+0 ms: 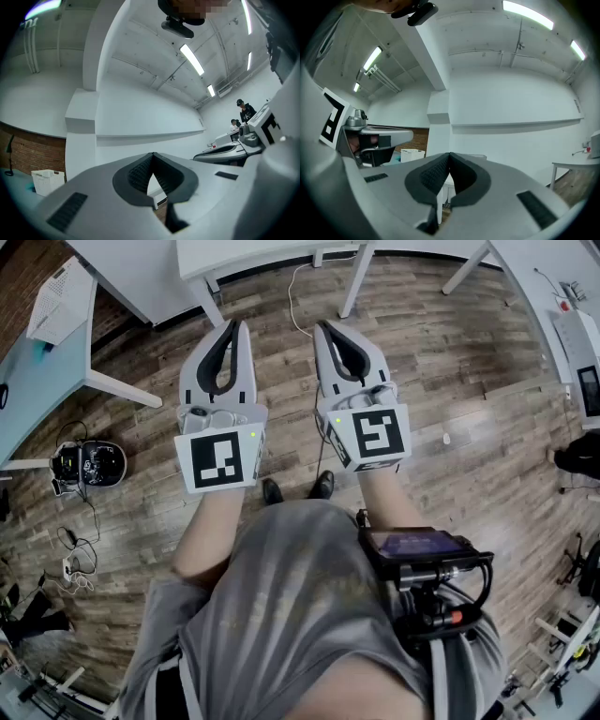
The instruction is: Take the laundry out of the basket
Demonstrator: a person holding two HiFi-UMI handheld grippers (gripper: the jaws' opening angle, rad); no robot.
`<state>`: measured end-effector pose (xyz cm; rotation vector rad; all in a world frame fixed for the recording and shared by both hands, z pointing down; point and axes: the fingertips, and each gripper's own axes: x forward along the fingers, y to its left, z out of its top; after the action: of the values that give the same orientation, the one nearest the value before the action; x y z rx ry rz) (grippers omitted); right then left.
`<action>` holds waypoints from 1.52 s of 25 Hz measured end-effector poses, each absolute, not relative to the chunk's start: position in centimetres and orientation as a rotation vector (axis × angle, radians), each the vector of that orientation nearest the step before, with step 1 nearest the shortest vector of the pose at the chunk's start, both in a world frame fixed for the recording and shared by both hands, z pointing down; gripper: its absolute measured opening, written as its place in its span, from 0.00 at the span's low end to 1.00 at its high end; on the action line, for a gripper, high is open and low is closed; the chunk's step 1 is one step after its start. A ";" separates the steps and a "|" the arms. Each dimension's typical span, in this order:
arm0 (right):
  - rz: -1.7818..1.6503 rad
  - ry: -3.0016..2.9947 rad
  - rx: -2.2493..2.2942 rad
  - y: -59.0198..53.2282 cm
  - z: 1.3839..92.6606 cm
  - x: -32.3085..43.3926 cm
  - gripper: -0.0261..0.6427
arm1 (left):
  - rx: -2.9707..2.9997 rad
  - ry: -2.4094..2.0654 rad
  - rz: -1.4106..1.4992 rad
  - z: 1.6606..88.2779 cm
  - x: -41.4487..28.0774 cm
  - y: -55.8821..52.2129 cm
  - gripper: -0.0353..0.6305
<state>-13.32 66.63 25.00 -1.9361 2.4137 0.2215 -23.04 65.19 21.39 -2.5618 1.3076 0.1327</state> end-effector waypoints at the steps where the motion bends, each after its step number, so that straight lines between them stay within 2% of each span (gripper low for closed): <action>1: 0.221 2.413 -1.936 66.7 25.0 -13.2 0.05 | -2.562 1.308 0.130 21.4 -22.9 65.2 0.06; 14: 0.193 2.405 -1.917 67.8 25.5 -9.8 0.05 | -2.567 1.292 0.104 21.8 -19.2 66.1 0.06; 24: 0.140 2.420 -1.920 67.7 26.4 -3.3 0.05 | -2.569 1.305 0.066 22.7 -13.2 66.0 0.06; 38: 0.047 2.491 -1.916 58.5 29.0 -4.7 0.05 | -2.604 1.385 0.042 24.9 -15.2 56.6 0.06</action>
<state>-4.72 58.55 28.97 -1.9159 2.4908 0.0474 -15.18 56.58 24.91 -2.6039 1.3850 0.0416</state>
